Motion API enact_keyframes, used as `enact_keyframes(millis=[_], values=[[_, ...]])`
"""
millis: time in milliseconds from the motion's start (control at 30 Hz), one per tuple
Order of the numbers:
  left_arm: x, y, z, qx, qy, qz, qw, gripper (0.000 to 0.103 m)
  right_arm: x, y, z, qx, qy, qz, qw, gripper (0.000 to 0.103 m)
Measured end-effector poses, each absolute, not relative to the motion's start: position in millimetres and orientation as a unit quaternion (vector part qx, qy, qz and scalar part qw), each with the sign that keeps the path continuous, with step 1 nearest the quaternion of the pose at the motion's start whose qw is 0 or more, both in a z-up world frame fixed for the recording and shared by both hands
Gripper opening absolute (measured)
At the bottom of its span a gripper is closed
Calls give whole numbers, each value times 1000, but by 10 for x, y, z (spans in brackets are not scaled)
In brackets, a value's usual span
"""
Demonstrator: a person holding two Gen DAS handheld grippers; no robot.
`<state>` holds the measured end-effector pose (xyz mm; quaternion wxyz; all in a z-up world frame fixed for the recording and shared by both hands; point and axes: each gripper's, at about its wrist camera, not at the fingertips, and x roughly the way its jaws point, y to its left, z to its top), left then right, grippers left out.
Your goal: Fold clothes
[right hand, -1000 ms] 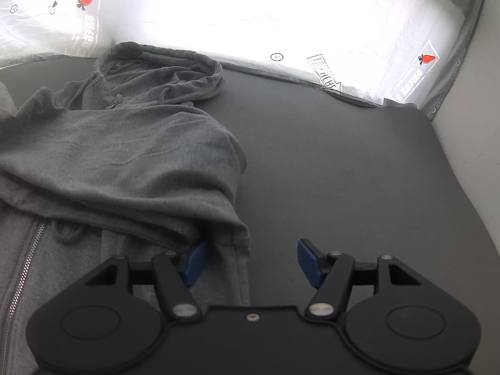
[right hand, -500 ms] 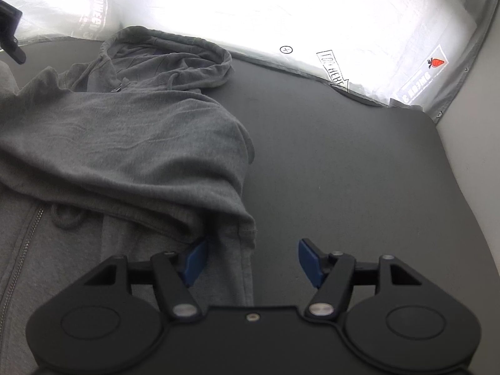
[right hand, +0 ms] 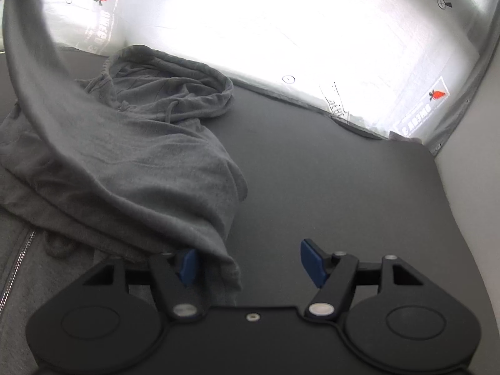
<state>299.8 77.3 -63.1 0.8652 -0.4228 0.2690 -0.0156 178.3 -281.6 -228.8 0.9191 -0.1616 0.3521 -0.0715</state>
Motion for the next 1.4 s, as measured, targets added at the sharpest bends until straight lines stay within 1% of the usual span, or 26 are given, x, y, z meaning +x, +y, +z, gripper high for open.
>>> enact_keyframes(millis=[100,133,233,333,367,467,500,533,567,600,633,667,700,733,833,867,900,933,1000,1100,1167,1267,1333,1400], values=[[2591,672,-106,-377,175,-61,907,8,1810,-2780,-2234,-176,332,-65,924,72],[2461,634,-10,-351,158,-62,921,8,1819,-2769,-2217,-181,326,-63,926,73],[2177,586,-25,-274,160,-15,948,8,1787,-2710,-2240,-196,326,-53,923,73],[2065,727,-494,-238,223,70,943,9,1724,-2644,-2328,-214,344,-45,913,73],[2032,839,-725,-230,252,106,934,9,1705,-2644,-2359,-215,355,-43,909,73],[1998,1124,-1332,-217,352,180,892,11,1657,-2766,-2319,-163,381,-29,910,73],[1996,1211,-1522,-213,387,199,875,15,1650,-2836,-2283,-133,391,-23,910,73],[1993,1293,-1702,-210,420,216,856,17,1644,-2908,-2245,-101,402,-16,910,73],[1967,1305,-1763,-216,429,219,850,22,1629,-2975,-2212,-73,406,-9,911,73],[1942,1314,-1819,-220,437,221,844,36,1613,-3034,-2177,-49,409,-2,911,74],[1923,1284,-1814,-214,435,215,848,45,1587,-3090,-2125,-19,410,8,912,74],[1924,1210,-1755,-200,427,206,857,65,1564,-3140,-2083,9,407,14,913,74],[1930,1124,-1680,-184,419,197,867,78,1557,-3195,-2043,37,402,14,915,75],[1970,1045,-1627,-170,410,187,876,81,1551,-3250,-2004,65,396,13,916,75],[2111,746,-1538,-141,397,133,897,85,1631,-3330,-1946,138,376,6,916,74],[2176,638,-1520,-130,395,106,903,88,1685,-3330,-1943,155,370,4,916,66],[2226,517,-1518,-119,393,76,909,88,1743,-3328,-1949,160,368,2,916,48],[2261,404,-1505,-106,390,50,913,88,1800,-3327,-1956,165,367,1,915,37],[2316,160,-1476,-79,380,2,921,88,1933,-3305,-1966,164,365,-1,916,32],[2363,-34,-1411,-53,366,-19,929,92,2078,-3224,-1958,141,358,7,923,32],[2398,-29,-1454,-42,375,-3,926,92,2162,-3160,-1975,123,361,10,924,32],[2419,84,-1533,-70,399,10,914,92,2270,-3095,-2021,107,368,19,923,32],[2392,80,-1523,-81,399,2,914,92,2343,-3043,-2049,94,371,24,924,32],[2405,-11,-1551,-74,403,-14,912,92,2417,-2990,-2059,77,369,31,926,32]])
